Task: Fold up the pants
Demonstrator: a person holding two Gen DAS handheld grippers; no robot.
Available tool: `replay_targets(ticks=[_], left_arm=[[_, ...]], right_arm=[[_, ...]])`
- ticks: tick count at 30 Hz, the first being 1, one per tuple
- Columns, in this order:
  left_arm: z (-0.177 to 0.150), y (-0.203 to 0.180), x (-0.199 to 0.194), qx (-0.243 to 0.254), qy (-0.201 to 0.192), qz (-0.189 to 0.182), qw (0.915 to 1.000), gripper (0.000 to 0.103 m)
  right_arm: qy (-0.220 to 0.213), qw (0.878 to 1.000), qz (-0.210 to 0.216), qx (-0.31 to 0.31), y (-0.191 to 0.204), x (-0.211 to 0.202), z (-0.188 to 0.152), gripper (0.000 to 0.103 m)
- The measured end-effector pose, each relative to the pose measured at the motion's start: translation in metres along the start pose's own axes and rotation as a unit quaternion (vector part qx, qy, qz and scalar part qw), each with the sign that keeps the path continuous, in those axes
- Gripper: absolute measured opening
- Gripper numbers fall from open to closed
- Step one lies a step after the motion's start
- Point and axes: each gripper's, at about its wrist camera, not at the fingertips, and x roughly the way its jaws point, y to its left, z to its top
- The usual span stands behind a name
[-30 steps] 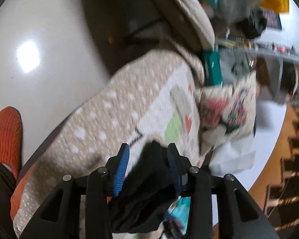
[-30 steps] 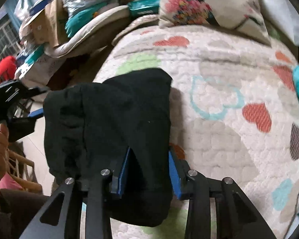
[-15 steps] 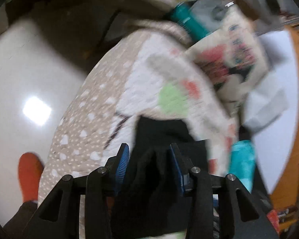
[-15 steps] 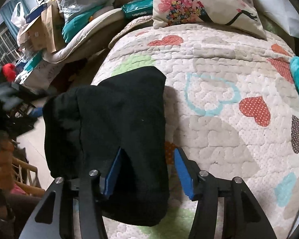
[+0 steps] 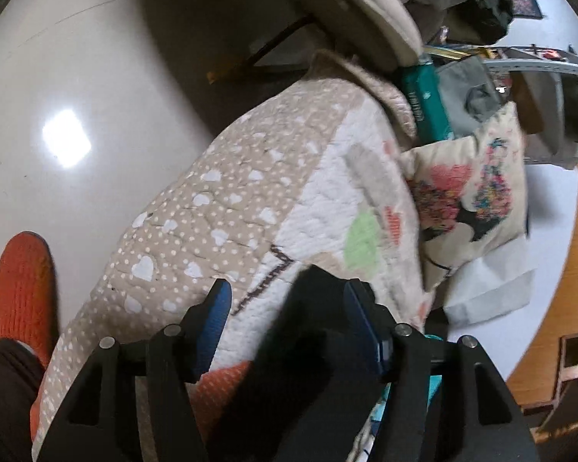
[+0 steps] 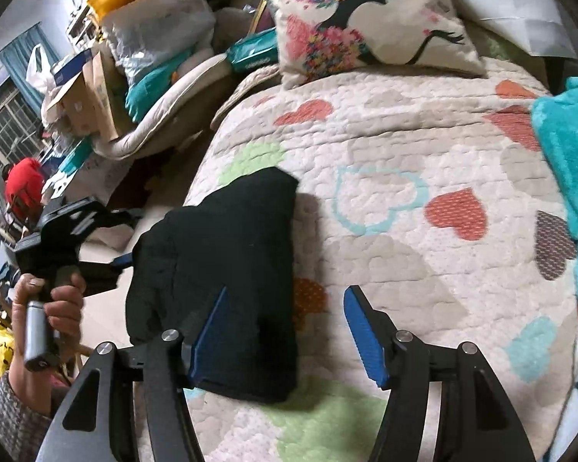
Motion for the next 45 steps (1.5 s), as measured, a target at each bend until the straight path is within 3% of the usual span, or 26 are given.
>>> replay_targets(ticks=[4, 8, 13, 16, 20, 25, 33, 45], left_arm=[[-0.021, -0.019, -0.014, 0.048, -0.002, 0.007, 0.9988, 0.06], [-0.045, -0.034, -0.02, 0.121, -0.02, 0.041, 0.9916, 0.06], [-0.079, -0.039, -0.026, 0.195, -0.061, 0.119, 0.9716, 0.06], [-0.104, -0.041, -0.036, 0.229, -0.099, 0.16, 0.955, 0.06], [-0.125, -0.039, -0.042, 0.258, -0.127, 0.203, 0.9358, 0.06], [-0.136, -0.043, -0.043, 0.283, -0.149, 0.224, 0.9206, 0.06], [-0.143, -0.05, -0.042, 0.303, -0.164, 0.241, 0.9074, 0.06], [-0.14, -0.047, -0.033, 0.287, -0.134, 0.237, 0.9184, 0.06]], right_arm=[[-0.007, 1.0, -0.006, 0.022, -0.017, -0.009, -0.007, 0.068], [-0.006, 0.999, -0.004, 0.038, -0.03, -0.011, -0.017, 0.068], [-0.007, 0.999, -0.007, 0.035, -0.038, -0.015, -0.028, 0.068], [-0.018, 0.999, -0.014, 0.028, -0.039, -0.02, -0.029, 0.068], [-0.029, 0.999, -0.014, 0.018, -0.033, -0.025, -0.028, 0.068], [-0.03, 0.999, -0.014, -0.013, -0.017, -0.024, -0.033, 0.069], [-0.033, 0.997, -0.026, -0.069, 0.005, -0.024, -0.04, 0.071], [-0.026, 0.998, -0.02, -0.046, 0.0, -0.017, -0.04, 0.072]])
